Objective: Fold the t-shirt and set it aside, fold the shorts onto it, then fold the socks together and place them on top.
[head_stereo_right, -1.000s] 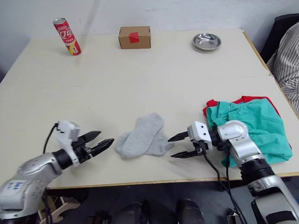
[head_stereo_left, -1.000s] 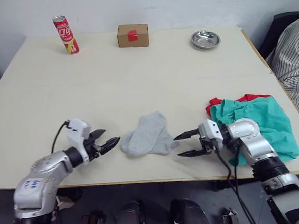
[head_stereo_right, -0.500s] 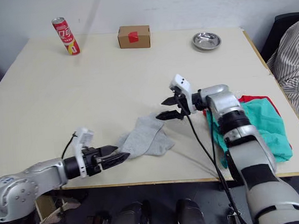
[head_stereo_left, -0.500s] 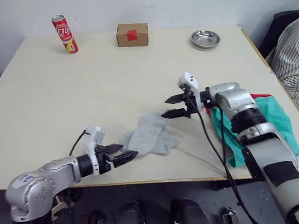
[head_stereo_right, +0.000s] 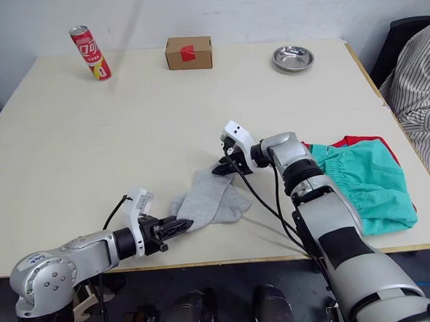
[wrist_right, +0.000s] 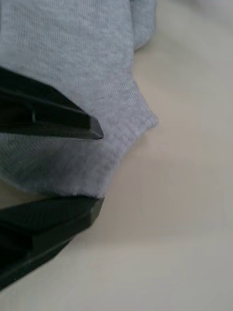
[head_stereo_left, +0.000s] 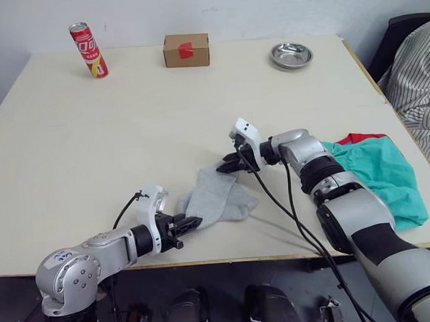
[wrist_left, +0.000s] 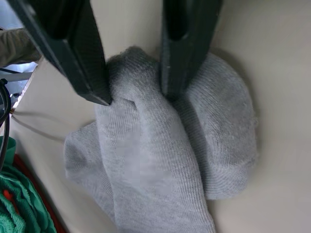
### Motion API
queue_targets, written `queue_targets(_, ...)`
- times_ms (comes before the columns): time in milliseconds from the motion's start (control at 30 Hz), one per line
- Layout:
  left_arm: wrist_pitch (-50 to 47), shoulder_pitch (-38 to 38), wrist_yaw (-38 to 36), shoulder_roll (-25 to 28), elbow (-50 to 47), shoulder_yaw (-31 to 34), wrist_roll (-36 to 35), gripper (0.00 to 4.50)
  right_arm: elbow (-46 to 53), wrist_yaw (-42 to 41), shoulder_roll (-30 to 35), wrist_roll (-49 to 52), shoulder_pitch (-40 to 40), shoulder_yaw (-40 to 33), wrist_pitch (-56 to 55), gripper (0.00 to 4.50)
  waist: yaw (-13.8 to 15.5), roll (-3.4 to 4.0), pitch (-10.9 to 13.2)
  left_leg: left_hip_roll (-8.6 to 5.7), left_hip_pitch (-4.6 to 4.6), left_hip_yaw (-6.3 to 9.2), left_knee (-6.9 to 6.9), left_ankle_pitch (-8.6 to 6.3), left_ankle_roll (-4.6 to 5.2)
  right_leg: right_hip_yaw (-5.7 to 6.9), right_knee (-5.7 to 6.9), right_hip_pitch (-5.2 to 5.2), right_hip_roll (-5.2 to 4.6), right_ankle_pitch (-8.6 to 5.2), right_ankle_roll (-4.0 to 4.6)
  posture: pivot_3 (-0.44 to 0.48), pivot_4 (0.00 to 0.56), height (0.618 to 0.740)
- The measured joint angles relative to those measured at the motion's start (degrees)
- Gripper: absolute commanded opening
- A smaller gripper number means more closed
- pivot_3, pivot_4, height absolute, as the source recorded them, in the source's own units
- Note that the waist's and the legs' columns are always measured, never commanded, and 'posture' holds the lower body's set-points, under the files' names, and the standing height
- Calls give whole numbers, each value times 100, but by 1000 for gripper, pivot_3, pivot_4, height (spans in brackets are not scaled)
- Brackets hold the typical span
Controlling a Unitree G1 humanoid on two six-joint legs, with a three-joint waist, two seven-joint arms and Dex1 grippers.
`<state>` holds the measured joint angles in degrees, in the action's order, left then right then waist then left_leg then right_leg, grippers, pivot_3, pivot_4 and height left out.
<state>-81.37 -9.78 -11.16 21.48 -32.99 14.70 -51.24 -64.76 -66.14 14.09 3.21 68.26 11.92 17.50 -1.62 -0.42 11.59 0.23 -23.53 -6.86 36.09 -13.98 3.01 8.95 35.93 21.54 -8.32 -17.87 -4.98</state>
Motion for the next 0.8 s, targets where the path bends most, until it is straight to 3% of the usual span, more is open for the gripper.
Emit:
queue_targets(100,-1,-3,-67,122,3,7,-42,30,0,-40,3,-8,-1,-86,-10,9,-1,0,0,0,0,0,-1,0,-1,0,0,1,0,0,0,0,150,740)
queue_targets(400,-59,-61,-710,786,56,768,-785,30,1001,-384,393,209,-329,-452,204,9,-1,1,1,1,-1,0,-3,-16,-30,-2,-5,4,-1,0,0,0,150,740)
queue_targets(633,-235,-284,-1101,1471,917,1289,-1481,30,2948,-323,852,679,-1261,-754,1228,9,5,1,1,0,-1,2,-5,-19,-33,-1,-6,5,-4,0,0,0,150,740)
queue_targets(800,776,-238,-2348,2380,1201,618,-889,30,5302,247,963,1276,-2670,-1164,1974,9,21,1,1,0,-2,-2,-29,-22,-46,-2,-27,15,-2,-2,2,0,150,740)
